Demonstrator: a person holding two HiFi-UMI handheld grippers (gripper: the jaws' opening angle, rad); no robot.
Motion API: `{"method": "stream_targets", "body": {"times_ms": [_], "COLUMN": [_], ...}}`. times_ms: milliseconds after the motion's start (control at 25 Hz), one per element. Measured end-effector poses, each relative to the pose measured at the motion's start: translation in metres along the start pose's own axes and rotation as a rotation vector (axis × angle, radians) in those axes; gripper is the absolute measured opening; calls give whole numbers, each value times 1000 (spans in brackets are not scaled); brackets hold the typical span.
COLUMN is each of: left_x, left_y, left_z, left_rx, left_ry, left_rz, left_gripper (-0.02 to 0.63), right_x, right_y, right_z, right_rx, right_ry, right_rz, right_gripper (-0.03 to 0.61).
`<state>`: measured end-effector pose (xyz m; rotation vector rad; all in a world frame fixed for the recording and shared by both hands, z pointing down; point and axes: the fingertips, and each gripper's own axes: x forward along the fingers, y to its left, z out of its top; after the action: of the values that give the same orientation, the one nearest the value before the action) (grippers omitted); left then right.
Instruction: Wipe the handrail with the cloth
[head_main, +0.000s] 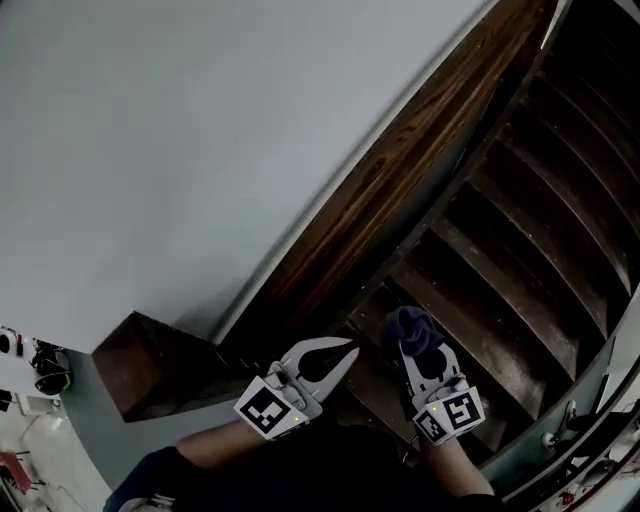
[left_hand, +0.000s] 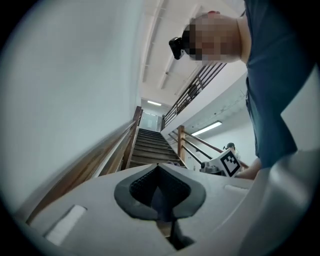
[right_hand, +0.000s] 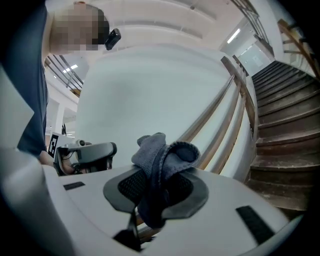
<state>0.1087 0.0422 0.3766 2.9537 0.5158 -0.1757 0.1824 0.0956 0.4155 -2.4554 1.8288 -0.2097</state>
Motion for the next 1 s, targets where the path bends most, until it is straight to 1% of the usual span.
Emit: {"method": "stream_targets", "body": {"times_ms": [120, 240, 400, 520, 640, 840, 1000], "left_x": [18, 32, 47, 58, 74, 100, 122], "left_y": [12, 15, 15, 22, 36, 53, 71], "left_z": [24, 39, 60, 59, 56, 65, 76], "left_rx": [-6, -15, -5, -1, 4, 25, 34], "left_ry": [-2, 7, -34, -20, 0, -30, -52], "left_rz": [0, 9, 24, 47, 76, 80, 79], "left_gripper": [4, 3, 4, 3, 4, 5, 3], "right_x": [19, 28, 33, 39, 48, 73, 91], "right_y": [-4, -9, -17, -26, -42, -63, -77], "right_z": [26, 49, 72, 85, 87, 100, 128], "right_rx": [-8, -23, -46, -75, -79, -99, -147], "right_ry": [8, 0, 0, -4, 11, 8, -33], "right_rz": [30, 62, 97, 126, 129, 142, 142], "right_gripper": [97, 97, 97, 97, 97, 97, 97]}}
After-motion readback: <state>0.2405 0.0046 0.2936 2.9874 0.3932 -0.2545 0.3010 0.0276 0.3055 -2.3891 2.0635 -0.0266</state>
